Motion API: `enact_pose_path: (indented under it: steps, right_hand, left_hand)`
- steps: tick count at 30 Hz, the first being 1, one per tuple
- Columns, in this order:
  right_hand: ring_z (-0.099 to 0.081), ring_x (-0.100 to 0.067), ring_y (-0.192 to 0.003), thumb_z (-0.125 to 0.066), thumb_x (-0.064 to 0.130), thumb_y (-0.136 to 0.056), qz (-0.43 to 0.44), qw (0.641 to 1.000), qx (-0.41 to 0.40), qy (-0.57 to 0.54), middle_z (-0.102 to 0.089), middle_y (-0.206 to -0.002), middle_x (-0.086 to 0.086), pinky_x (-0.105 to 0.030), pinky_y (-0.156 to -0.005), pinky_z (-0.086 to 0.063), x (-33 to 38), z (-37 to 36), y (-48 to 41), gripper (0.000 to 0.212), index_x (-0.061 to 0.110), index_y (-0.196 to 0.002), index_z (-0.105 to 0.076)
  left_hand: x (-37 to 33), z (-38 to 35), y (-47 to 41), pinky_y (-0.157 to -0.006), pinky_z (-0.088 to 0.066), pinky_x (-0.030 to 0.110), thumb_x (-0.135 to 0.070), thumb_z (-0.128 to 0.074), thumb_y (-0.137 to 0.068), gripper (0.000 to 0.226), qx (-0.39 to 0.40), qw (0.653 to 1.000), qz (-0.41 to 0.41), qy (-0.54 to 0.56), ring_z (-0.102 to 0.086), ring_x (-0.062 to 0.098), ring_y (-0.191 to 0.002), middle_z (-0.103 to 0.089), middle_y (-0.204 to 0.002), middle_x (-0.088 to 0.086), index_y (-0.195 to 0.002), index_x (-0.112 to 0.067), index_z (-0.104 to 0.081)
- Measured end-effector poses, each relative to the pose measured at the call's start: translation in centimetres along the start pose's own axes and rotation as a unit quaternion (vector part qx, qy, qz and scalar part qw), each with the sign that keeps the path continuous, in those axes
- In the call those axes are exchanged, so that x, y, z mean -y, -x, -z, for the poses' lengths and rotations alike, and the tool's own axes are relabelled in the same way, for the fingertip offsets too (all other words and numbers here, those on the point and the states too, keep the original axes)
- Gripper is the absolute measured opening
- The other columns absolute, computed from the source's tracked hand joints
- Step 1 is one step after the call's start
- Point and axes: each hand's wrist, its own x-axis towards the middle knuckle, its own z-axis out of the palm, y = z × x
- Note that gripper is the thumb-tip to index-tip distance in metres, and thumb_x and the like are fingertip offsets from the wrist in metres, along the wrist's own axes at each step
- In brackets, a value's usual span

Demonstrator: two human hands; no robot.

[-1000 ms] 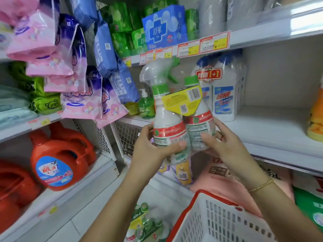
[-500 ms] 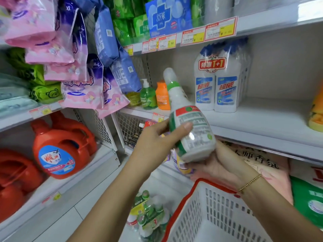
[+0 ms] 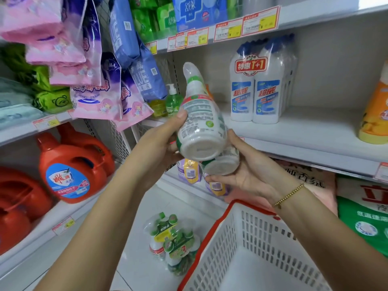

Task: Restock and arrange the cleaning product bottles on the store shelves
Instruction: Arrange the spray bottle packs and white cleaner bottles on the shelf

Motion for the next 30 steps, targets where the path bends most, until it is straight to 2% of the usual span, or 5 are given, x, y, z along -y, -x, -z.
enact_pose_path:
  steps: [7, 15, 22, 27, 30]
  right_hand:
    - [-0.059, -0.031, -0.118, -0.062, 0.026, -0.084, 0.135, 0.989, -0.018, 0.065, -0.061, -0.128, -0.016, -0.053, -0.098, -0.047, 1.9, 2.2, 0.7, 0.051, 0.008, -0.131, -0.052]
    - [-0.057, -0.031, -0.120, -0.057, 0.009, -0.086, 0.257, 0.965, -0.046, 0.007, -0.062, -0.126, -0.016, -0.045, -0.098, -0.047, 5.5, 6.5, 3.3, 0.049, 0.012, -0.135, -0.051]
    - [-0.063, -0.015, -0.111, -0.063, 0.018, -0.083, 0.360, 0.912, -0.184, 0.070, -0.067, -0.122, 0.002, -0.031, -0.088, -0.055, 8.8, 9.9, 5.4, 0.051, 0.022, -0.132, -0.053]
    - [-0.063, -0.008, -0.110, -0.063, 0.027, -0.089, 0.358, 0.866, -0.289, 0.196, -0.066, -0.122, 0.007, -0.039, -0.097, -0.051, 10.1, 12.8, 5.8, 0.041, 0.030, -0.130, -0.056]
    - [-0.060, 0.004, -0.105, -0.060, 0.029, -0.092, 0.335, 0.836, -0.322, 0.291, -0.065, -0.115, 0.019, -0.026, -0.094, -0.050, 10.5, 14.6, 6.3, 0.032, 0.039, -0.122, -0.060]
  left_hand:
    - [0.8, -1.6, -0.3, -0.086, -0.057, 0.043, -0.030, -0.072, -0.070, 0.042, 0.021, 0.999, -0.021, -0.035, -0.069, 0.032, -0.099, -0.073, -0.104, 0.010, -0.108, -0.013, -0.071]
    - [1.6, -9.8, -3.1, -0.071, -0.053, 0.018, -0.009, -0.093, -0.051, 0.077, 0.040, 0.983, -0.151, -0.094, -0.071, 0.010, -0.090, -0.074, -0.102, -0.002, -0.121, -0.017, -0.060]
    - [3.1, -17.3, -6.1, -0.068, -0.050, 0.011, -0.038, -0.080, -0.044, 0.069, -0.006, 0.979, -0.187, -0.082, -0.066, -0.006, -0.080, -0.068, -0.092, -0.028, -0.105, -0.030, -0.050]
    - [3.9, -20.5, -8.4, -0.065, -0.054, 0.018, -0.023, -0.086, -0.055, 0.063, -0.013, 0.990, -0.135, -0.049, -0.069, 0.003, -0.076, -0.071, -0.093, -0.004, -0.109, -0.022, -0.054]
    - [4.5, -21.6, -9.4, -0.070, -0.058, 0.033, -0.022, -0.083, -0.055, 0.063, -0.015, 0.997, -0.074, -0.014, -0.072, 0.015, -0.077, -0.073, -0.092, 0.004, -0.111, -0.016, -0.056]
